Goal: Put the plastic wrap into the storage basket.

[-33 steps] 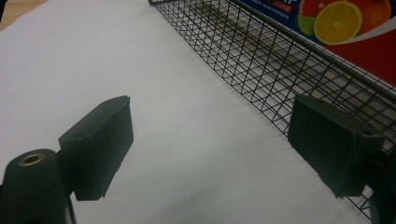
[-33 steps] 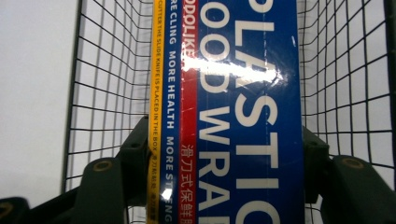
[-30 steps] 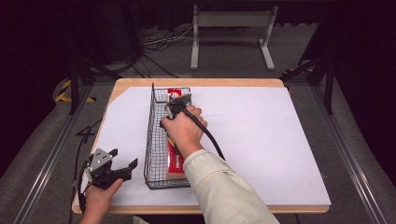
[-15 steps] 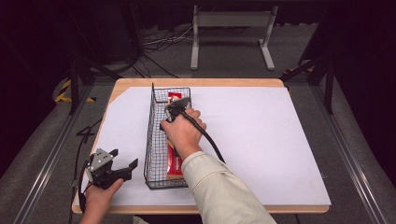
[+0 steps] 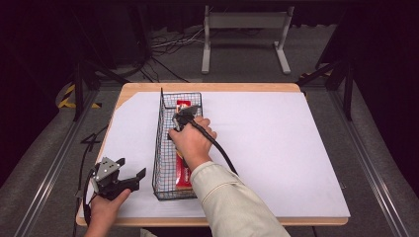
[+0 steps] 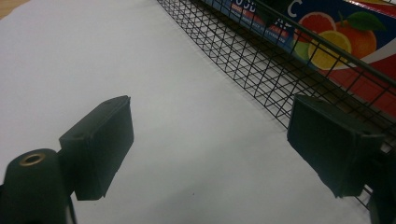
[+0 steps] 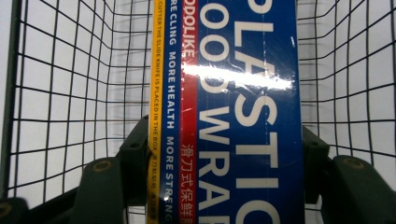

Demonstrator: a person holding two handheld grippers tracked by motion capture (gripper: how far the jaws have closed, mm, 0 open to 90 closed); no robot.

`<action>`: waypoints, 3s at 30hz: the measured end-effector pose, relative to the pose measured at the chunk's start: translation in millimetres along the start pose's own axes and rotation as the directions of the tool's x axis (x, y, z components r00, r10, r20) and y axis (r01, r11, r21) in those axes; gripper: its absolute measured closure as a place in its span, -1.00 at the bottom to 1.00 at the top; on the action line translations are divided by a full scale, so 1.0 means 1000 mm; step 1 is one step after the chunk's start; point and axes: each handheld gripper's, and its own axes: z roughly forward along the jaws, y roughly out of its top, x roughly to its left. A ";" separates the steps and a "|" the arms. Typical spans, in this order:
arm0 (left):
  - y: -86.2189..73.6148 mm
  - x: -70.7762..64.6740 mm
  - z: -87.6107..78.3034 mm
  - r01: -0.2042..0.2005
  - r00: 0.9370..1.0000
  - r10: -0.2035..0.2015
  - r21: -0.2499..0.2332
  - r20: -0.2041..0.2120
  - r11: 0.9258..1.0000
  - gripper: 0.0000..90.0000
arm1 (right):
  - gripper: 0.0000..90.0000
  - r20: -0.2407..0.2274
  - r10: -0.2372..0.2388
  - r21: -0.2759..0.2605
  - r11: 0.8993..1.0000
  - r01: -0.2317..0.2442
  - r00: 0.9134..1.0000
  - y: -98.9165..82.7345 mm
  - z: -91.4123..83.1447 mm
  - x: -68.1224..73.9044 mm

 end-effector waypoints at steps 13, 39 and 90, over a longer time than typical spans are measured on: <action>0.000 0.001 0.000 0.002 1.000 -0.002 0.001 -0.004 1.000 -0.66 | -0.13 0.021 -0.003 0.001 1.000 0.003 1.000 -0.004 0.006 0.002; 0.000 0.000 0.004 0.007 1.000 -0.007 0.008 0.005 1.000 -0.66 | -0.47 -0.025 -0.036 -0.092 0.995 0.033 0.999 -0.002 -0.015 0.002; -0.002 0.000 0.004 -0.030 0.999 0.030 0.033 -0.021 0.999 -0.67 | -0.57 -0.127 -0.432 -0.427 0.836 0.344 0.893 -0.006 -0.145 -0.114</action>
